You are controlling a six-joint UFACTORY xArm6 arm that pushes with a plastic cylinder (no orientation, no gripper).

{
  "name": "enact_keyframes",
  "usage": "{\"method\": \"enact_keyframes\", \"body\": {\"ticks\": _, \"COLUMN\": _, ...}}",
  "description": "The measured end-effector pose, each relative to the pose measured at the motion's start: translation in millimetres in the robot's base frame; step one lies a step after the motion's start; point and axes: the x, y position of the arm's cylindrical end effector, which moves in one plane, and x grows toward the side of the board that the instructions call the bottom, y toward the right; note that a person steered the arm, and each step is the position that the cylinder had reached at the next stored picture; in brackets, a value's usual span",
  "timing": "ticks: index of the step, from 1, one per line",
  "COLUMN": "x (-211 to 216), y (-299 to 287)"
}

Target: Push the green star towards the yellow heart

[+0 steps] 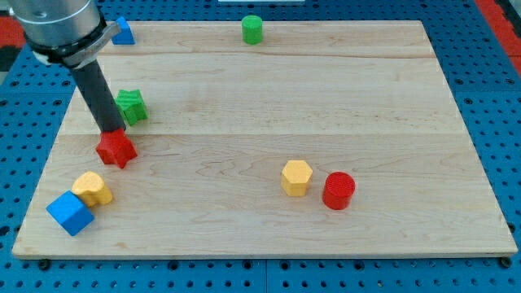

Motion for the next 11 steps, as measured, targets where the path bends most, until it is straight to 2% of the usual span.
{"method": "enact_keyframes", "body": {"ticks": 1, "x": 18, "y": -1}}
{"method": "enact_keyframes", "body": {"ticks": 2, "x": 14, "y": 1}}
{"method": "enact_keyframes", "body": {"ticks": 3, "x": -17, "y": 42}}
{"method": "enact_keyframes", "body": {"ticks": 5, "x": -79, "y": 41}}
{"method": "enact_keyframes", "body": {"ticks": 6, "x": -79, "y": -8}}
{"method": "enact_keyframes", "body": {"ticks": 7, "x": -64, "y": -27}}
{"method": "enact_keyframes", "body": {"ticks": 9, "x": -18, "y": -31}}
{"method": "enact_keyframes", "body": {"ticks": 10, "x": -18, "y": -31}}
{"method": "enact_keyframes", "body": {"ticks": 11, "x": -43, "y": -61}}
